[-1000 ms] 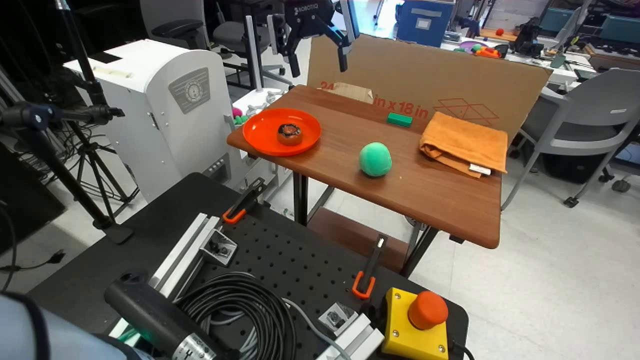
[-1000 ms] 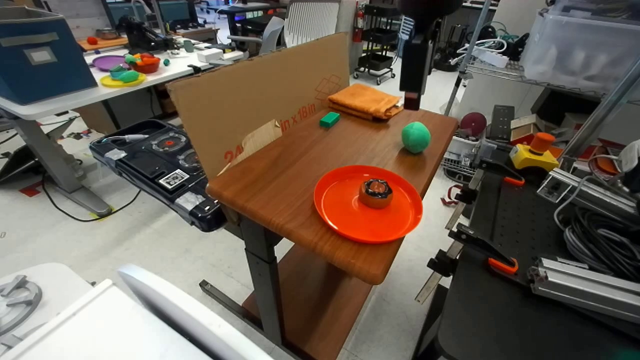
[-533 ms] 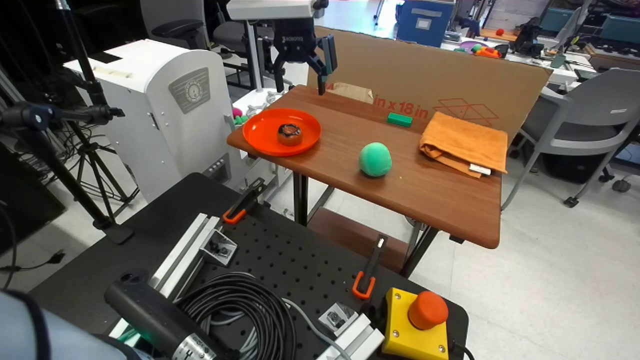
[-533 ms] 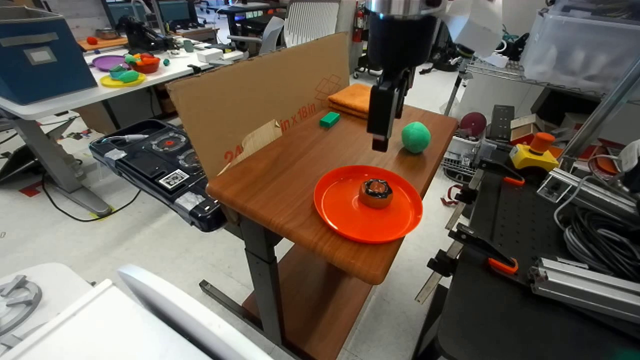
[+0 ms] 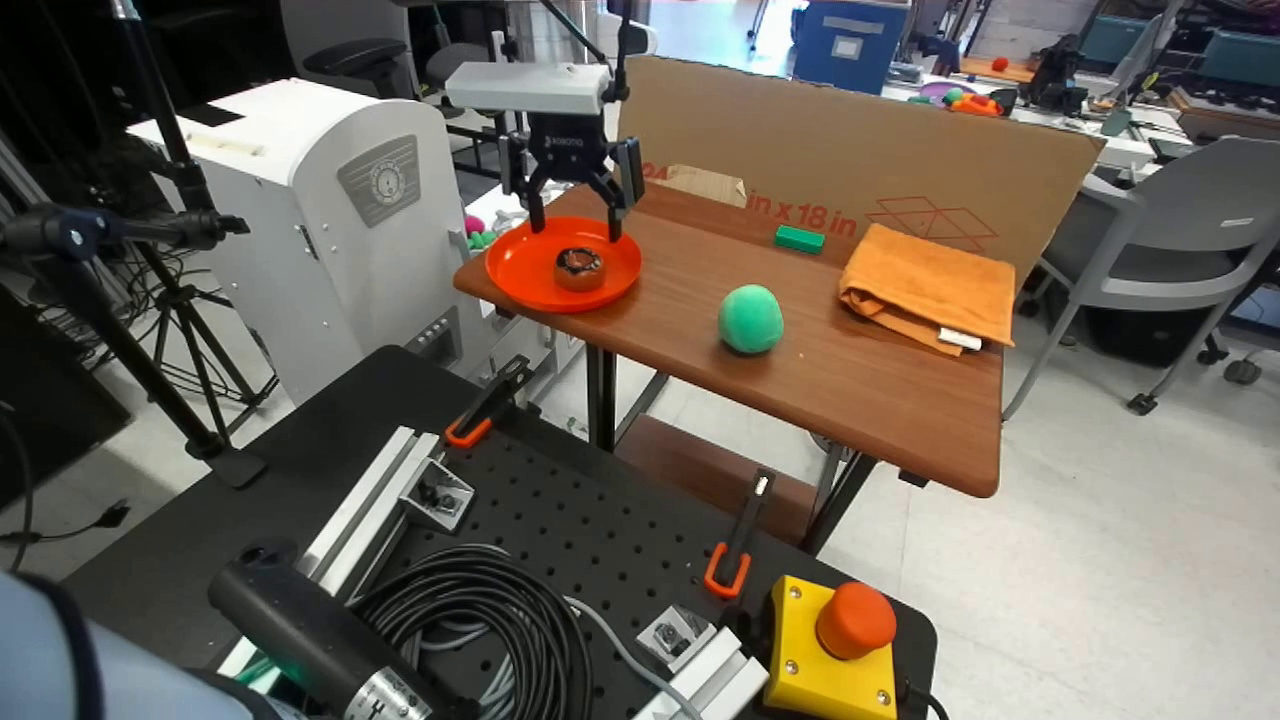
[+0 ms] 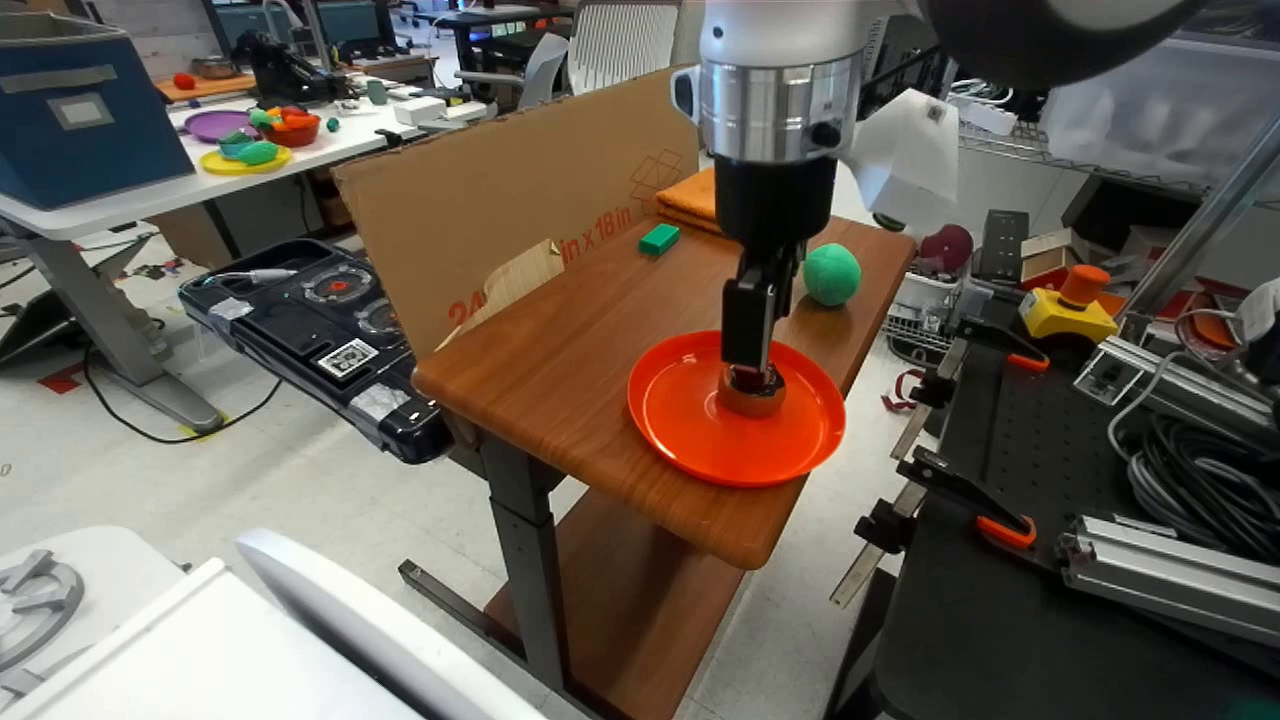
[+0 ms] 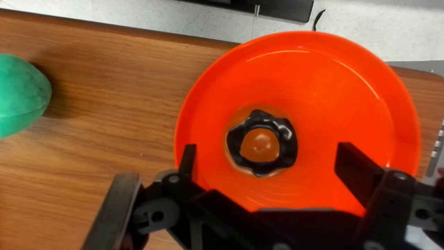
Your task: Remove the donut from the plate
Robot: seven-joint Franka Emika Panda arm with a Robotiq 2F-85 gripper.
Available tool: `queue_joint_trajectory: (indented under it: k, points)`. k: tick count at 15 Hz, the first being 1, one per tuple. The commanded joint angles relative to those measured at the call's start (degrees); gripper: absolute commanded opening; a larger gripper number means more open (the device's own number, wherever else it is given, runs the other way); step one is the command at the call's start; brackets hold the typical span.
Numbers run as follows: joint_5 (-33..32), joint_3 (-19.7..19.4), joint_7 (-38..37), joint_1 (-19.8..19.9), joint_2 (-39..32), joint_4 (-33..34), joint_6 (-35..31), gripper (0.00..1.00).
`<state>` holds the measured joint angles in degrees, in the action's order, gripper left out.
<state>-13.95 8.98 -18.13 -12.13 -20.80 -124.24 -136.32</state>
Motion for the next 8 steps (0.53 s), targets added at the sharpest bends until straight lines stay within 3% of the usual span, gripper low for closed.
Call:
queue_joint_trajectory:
  k: [1,6,7,8]
  points:
    - [-0.13,-1.98,0.53,-1.93,-3.9,2.65,0.13,1.0]
    - [-0.33,-3.36,0.06,-3.26,-7.62,5.28,0.76,1.0]
    - [-0.76,-3.82,-0.41,-3.77,-8.36,5.87,0.66,0.75]
    - [-1.01,-4.18,-0.6,-4.18,-8.99,6.46,0.84,0.72]
